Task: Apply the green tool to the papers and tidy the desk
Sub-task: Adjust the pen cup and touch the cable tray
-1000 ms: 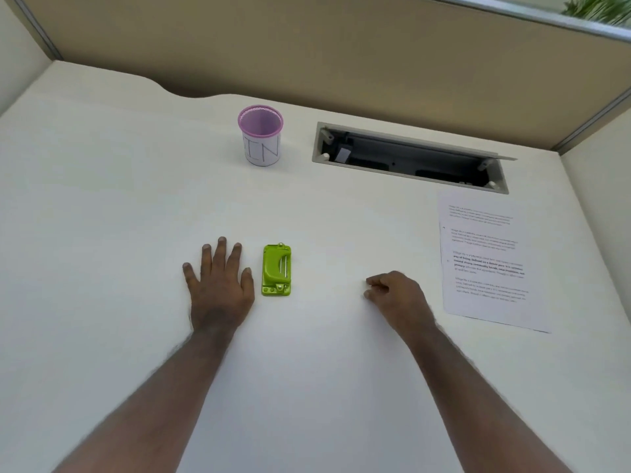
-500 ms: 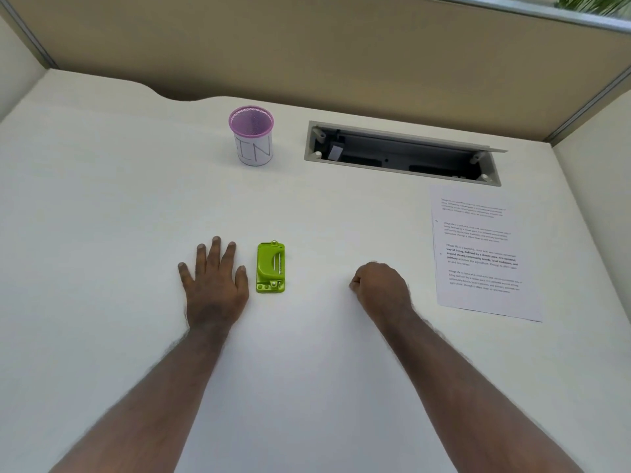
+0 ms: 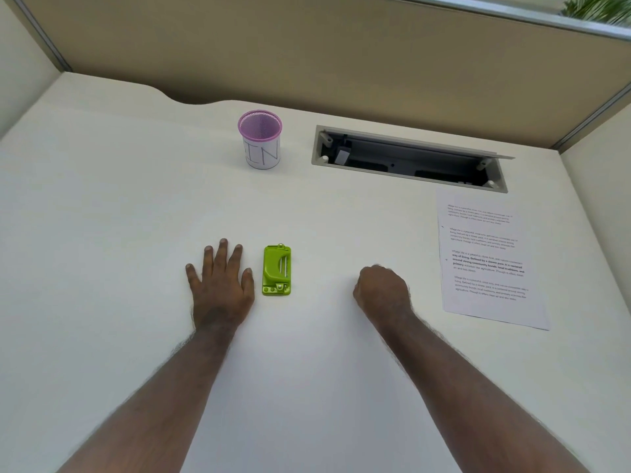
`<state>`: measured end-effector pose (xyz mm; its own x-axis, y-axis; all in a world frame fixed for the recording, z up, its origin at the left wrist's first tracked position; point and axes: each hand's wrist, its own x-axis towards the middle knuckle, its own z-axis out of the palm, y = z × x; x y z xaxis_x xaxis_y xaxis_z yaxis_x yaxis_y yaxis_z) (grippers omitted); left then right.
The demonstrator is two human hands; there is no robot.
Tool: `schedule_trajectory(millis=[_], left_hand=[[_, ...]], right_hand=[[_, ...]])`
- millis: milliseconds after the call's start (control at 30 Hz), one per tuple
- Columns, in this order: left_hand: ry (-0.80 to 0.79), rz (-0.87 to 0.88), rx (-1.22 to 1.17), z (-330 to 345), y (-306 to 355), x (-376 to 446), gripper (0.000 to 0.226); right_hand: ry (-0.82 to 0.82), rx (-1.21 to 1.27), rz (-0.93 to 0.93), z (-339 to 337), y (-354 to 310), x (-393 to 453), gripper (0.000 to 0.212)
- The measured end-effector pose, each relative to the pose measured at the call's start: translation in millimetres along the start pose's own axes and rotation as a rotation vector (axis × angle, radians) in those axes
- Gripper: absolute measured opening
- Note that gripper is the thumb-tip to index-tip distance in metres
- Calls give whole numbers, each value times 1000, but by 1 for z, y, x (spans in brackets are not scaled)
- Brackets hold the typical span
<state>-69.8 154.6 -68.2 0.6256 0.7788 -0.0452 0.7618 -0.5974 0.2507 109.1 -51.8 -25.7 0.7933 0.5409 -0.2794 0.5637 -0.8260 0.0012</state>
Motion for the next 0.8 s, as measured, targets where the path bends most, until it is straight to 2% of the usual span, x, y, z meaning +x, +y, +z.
schedule_trajectory(millis=[133, 233, 333, 467, 633, 800], left_hand=[[6, 4, 18, 2, -1, 1, 59], [7, 6, 10, 2, -2, 1, 59], [2, 2, 8, 2, -1, 1, 60], [3, 3, -2, 0, 0, 0, 60], [-10, 7, -1, -1, 1, 0, 60], [9, 10, 15, -3, 2, -3, 60]], right_hand=[[27, 44, 42, 2, -3, -2, 18], [29, 210, 149, 2, 10, 0, 11], [51, 498, 280, -1, 39, 4, 19], [106, 981, 325, -18, 57, 12, 24], [155, 1259, 230, -53, 36, 36, 21], [151, 1283, 47, -97, -21, 80, 22]])
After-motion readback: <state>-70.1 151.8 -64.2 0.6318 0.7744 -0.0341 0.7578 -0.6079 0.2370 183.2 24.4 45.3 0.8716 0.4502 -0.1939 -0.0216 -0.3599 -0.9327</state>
